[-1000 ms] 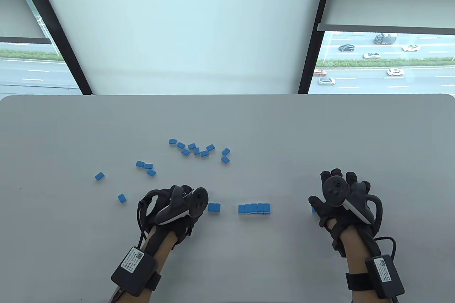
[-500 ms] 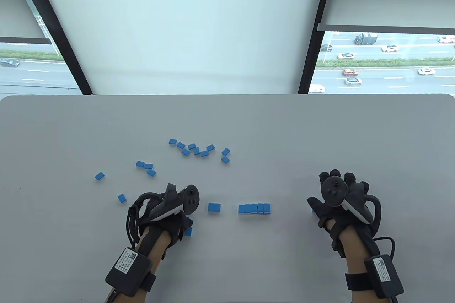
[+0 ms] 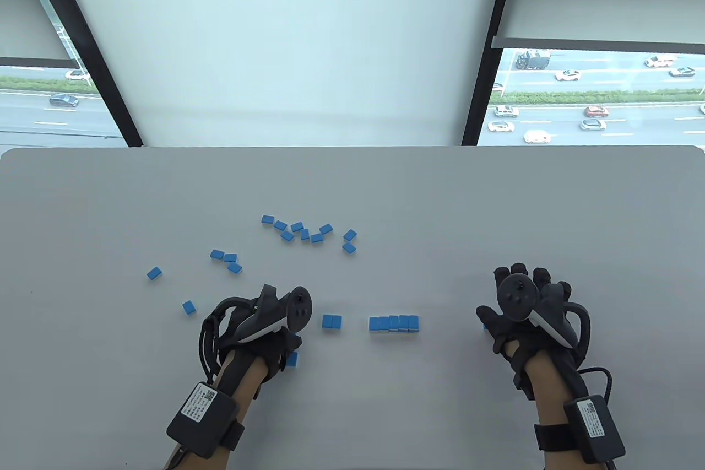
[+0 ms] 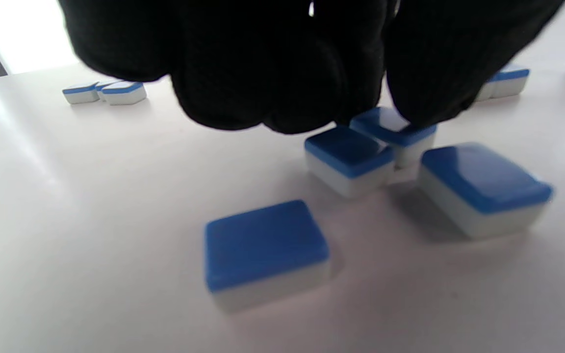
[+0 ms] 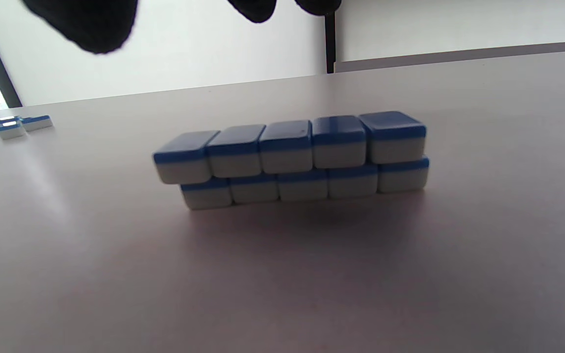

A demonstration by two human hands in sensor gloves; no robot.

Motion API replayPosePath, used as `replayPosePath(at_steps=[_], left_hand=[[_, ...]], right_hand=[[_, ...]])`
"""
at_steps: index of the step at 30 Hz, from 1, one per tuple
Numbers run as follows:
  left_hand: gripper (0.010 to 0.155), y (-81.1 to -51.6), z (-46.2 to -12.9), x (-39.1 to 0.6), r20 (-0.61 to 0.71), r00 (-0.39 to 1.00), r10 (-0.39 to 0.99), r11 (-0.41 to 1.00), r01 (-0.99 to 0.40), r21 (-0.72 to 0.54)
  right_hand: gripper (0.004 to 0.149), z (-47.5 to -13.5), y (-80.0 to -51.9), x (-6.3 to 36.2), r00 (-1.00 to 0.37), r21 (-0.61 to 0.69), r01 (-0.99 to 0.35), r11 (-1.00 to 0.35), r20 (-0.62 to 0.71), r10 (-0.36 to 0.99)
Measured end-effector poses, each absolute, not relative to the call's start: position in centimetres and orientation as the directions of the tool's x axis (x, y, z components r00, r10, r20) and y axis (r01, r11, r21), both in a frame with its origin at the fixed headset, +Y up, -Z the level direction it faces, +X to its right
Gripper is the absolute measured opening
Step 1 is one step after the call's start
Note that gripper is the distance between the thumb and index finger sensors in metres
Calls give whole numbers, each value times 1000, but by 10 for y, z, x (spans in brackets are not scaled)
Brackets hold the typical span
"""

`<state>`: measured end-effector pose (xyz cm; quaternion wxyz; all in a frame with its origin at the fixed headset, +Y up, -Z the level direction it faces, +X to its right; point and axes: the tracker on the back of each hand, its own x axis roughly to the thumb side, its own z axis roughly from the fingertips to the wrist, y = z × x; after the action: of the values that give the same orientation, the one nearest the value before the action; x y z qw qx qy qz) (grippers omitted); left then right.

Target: Build mahjong tile wall

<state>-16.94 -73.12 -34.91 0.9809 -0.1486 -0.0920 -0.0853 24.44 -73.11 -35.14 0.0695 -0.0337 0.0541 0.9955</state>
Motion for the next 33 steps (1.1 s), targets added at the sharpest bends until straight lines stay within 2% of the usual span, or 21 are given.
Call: replayPosePath(at_steps=[9,20,33], left_hand=[[59,-733,-349,-169,218,968,-126,936,188,-296],[59,-734,-351,-166,224,961,-160,943,216,-253],[61,-736,-352,-163,241,950,-199,926,263,-271]], right_hand=[[82,-351,-731,244,-988,100,-145,-984,-74,138],[82,-351,-731,245,-987,98,-148,-984,-73,141],[83,-351,-730,245,-987,99,-149,-984,-72,143]])
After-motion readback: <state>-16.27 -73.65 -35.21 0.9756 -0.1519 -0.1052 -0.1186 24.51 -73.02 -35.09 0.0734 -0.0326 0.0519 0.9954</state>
